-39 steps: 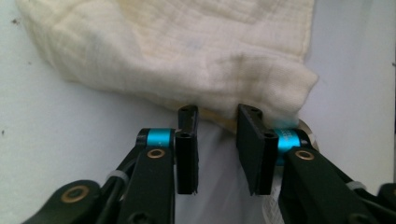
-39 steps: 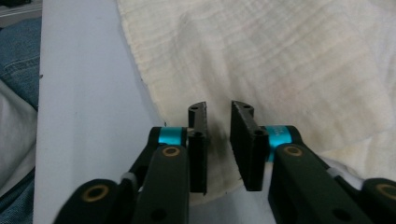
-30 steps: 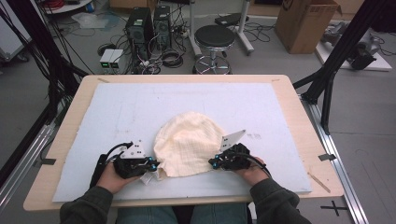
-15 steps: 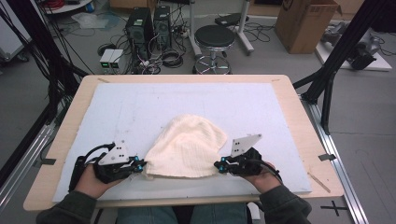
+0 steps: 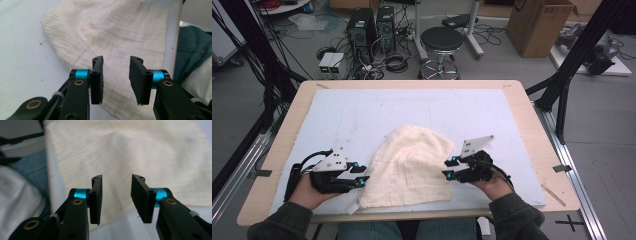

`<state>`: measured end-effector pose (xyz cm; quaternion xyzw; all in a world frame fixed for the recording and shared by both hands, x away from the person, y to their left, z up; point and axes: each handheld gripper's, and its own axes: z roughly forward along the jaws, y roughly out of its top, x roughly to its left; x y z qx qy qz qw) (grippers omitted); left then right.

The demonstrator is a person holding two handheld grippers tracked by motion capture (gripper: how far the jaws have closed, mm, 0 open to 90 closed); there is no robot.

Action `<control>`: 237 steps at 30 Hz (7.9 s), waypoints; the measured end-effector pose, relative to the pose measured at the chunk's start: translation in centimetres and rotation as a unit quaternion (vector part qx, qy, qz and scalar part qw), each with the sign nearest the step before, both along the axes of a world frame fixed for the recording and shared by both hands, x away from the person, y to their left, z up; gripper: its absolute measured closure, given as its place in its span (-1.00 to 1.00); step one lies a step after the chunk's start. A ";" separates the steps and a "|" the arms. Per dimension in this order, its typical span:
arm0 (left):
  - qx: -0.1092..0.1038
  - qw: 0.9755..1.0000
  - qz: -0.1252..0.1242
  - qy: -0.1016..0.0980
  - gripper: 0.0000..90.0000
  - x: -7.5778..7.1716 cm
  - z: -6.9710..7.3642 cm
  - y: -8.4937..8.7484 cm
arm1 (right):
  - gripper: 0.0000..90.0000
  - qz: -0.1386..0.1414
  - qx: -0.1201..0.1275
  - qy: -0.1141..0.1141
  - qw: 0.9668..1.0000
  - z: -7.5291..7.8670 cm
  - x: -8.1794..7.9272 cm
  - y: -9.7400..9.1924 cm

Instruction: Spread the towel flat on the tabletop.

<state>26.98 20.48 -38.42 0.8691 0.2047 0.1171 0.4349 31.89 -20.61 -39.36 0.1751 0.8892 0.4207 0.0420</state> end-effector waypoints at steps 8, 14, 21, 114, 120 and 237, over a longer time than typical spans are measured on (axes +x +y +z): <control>-0.003 1.000 -0.002 0.013 0.38 1.8 -2.7 -2.7 | 0.09 -0.153 -0.030 0.026 0.987 -2.7 7.0 -0.4; -0.003 1.000 0.015 0.004 0.28 2.1 -2.9 -2.8 | 0.36 -0.163 -0.052 0.031 0.985 -4.2 8.5 0.2; -0.006 0.999 0.036 -0.004 0.21 2.4 -2.8 -2.6 | 0.90 -0.138 -0.075 0.032 0.987 -3.3 9.2 -0.2; -0.057 0.991 0.073 0.094 0.50 7.5 -1.9 -8.7 | 0.53 -0.051 -0.078 0.023 0.995 -3.9 2.6 -0.1; -0.054 0.986 0.136 0.084 0.48 9.5 -3.3 -8.4 | 0.53 -0.051 -0.072 0.025 0.996 -4.0 2.5 -0.3; -0.092 0.977 0.194 0.007 0.30 11.2 -0.8 -0.1 | 0.14 -0.166 0.038 -0.003 0.985 1.1 11.2 -1.3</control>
